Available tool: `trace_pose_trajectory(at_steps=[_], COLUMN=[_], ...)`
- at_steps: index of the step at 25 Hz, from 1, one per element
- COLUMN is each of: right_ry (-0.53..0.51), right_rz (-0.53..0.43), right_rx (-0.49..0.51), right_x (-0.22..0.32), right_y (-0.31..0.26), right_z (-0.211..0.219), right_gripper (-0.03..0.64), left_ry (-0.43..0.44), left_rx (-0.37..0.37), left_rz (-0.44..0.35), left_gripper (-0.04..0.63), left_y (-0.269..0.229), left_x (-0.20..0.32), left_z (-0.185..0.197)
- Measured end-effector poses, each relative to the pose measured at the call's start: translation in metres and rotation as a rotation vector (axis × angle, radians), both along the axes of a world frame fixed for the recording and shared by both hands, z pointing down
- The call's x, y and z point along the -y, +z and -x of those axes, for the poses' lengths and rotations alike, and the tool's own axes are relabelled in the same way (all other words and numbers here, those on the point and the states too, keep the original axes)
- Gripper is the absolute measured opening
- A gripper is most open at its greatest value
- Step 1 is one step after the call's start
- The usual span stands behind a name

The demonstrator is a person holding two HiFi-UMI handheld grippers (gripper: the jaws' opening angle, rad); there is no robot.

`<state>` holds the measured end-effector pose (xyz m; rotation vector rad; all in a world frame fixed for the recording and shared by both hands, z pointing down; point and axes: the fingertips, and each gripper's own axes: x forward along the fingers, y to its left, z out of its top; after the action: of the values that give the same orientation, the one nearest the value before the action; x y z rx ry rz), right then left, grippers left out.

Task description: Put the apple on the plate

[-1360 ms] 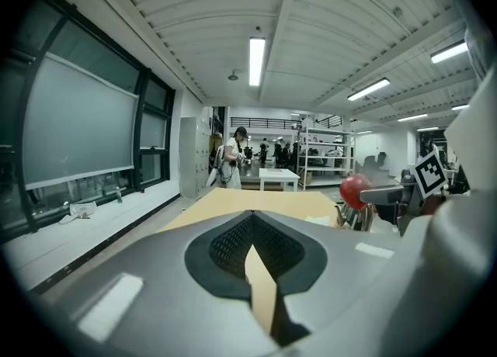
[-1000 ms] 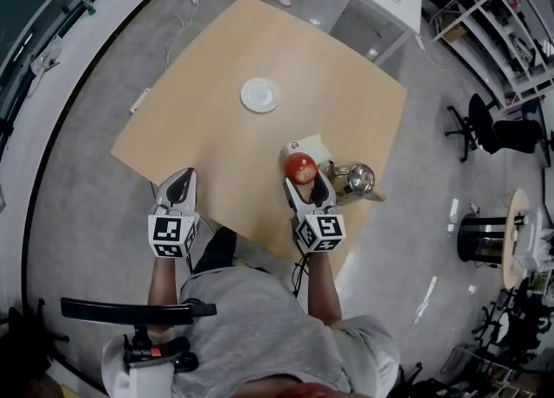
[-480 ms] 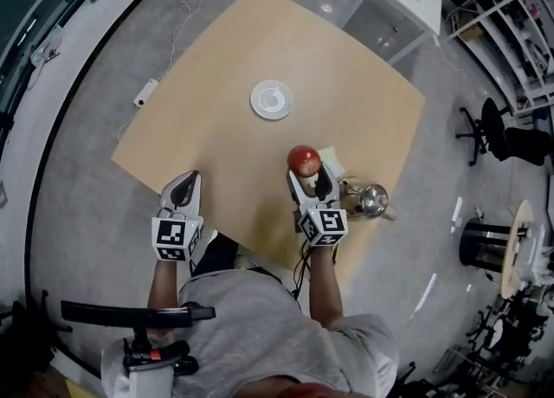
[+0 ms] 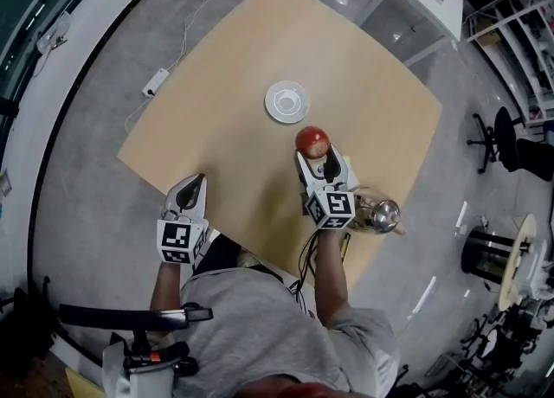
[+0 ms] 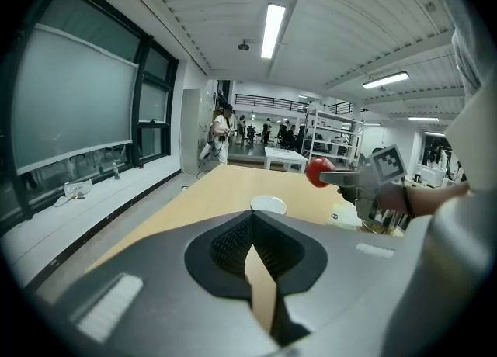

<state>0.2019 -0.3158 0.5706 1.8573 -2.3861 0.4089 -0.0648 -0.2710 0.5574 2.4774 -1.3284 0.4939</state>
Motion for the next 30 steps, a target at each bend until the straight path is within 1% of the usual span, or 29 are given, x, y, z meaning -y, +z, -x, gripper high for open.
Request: trace_pose_trajectory(at_steps=[9,17,21,30], right_ry=[-0.019,-0.022,-0.023,-0.029], right_rz=[0.010,0.039,0.068,0.152], right_rx=[-0.007,-0.010,-0.043,-0.062], right_x=[0.058,0.091,0.106,0.130], right_y=[0.018,0.045,0.064,0.103], right_z=[0.006,0.011,0.010,0.009], right_gripper=[0.347,0.347,0.347,0.347], left_ry=[-0.021,-0.043,-0.043,-0.062], left_rx=[0.012,0.010,0.016,0.024], left_rz=[0.040,0.062,0.080,0.106], left_gripper=[0.020,0.020,0.020,0.020], left_y=[0.013,0.019,0.026,0.029], left_x=[0.011,0.022,0.024,0.027], left_z=[0.012,0.018,0.017,0.018])
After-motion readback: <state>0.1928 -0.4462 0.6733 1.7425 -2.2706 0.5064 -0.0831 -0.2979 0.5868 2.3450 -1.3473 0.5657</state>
